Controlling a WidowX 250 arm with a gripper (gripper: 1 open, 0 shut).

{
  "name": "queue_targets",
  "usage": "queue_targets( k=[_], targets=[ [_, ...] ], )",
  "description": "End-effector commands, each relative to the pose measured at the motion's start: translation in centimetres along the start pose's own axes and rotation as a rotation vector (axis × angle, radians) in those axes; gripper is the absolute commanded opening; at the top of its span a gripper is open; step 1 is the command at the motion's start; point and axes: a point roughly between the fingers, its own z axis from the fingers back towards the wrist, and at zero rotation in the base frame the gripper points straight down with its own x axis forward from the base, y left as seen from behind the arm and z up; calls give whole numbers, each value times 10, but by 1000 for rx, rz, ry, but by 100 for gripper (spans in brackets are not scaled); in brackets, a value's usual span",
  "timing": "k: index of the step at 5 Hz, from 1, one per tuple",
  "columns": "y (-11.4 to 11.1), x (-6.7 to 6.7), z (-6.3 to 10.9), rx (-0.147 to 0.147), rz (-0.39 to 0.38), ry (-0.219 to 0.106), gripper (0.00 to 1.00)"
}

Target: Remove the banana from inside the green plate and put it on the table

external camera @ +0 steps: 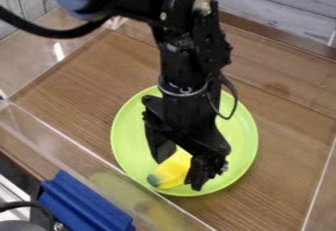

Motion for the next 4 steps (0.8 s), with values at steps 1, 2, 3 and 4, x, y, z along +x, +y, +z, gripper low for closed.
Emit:
queue_targets(
  k=[1, 2, 3, 4],
  targets=[
    [-2, 6, -4, 0, -64, -17, 100],
    [-1, 9, -12, 4, -117, -12, 100],
    [-1, 12, -20, 9, -157, -10, 100],
    [0, 16, -26, 16, -198, -4, 100]
  ],
)
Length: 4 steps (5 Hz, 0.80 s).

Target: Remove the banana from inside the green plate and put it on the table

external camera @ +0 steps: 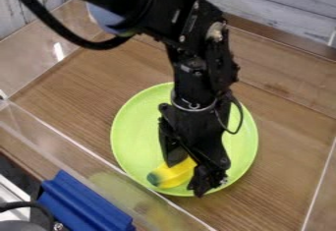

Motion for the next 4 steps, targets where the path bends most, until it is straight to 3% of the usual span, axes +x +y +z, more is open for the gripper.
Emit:
queue_targets(
  k=[1, 4],
  targets=[
    [0, 4, -4, 8, -55, -4, 100],
    [3, 0, -16, 12, -106, 10, 100]
  ],
)
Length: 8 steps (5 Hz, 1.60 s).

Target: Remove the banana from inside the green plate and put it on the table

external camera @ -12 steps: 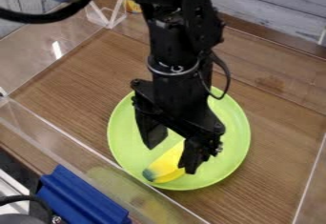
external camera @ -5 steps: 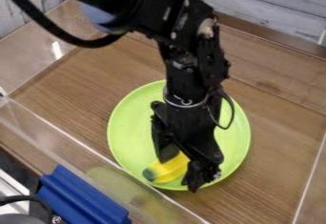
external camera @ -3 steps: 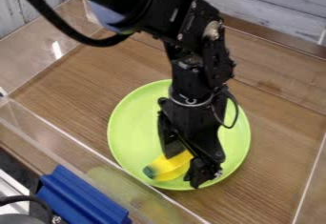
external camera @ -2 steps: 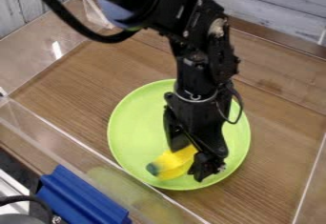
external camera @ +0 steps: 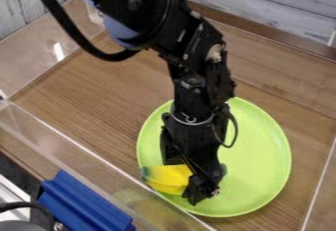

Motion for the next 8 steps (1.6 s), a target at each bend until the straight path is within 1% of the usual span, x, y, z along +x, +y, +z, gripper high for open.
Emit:
queue_targets(
  k=[1, 4, 8],
  targets=[
    [4, 5, 3, 8, -1, -20, 0],
    [10, 3, 11, 13, -2, 3, 0],
    [17, 1, 16, 21, 3, 35, 0]
  ],
)
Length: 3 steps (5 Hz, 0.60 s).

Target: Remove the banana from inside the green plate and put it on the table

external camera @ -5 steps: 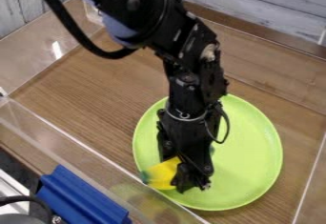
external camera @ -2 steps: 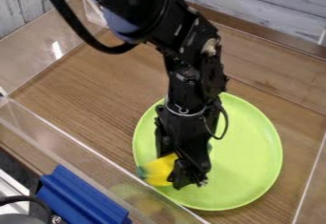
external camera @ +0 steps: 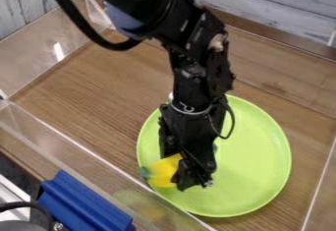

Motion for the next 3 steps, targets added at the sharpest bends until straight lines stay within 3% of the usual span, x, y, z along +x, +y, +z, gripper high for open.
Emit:
queue_targets(
  k=[1, 3],
  targets=[
    [5, 7, 11, 15, 8, -35, 0],
    [6, 3, 24, 10, 27, -16, 0]
  ],
)
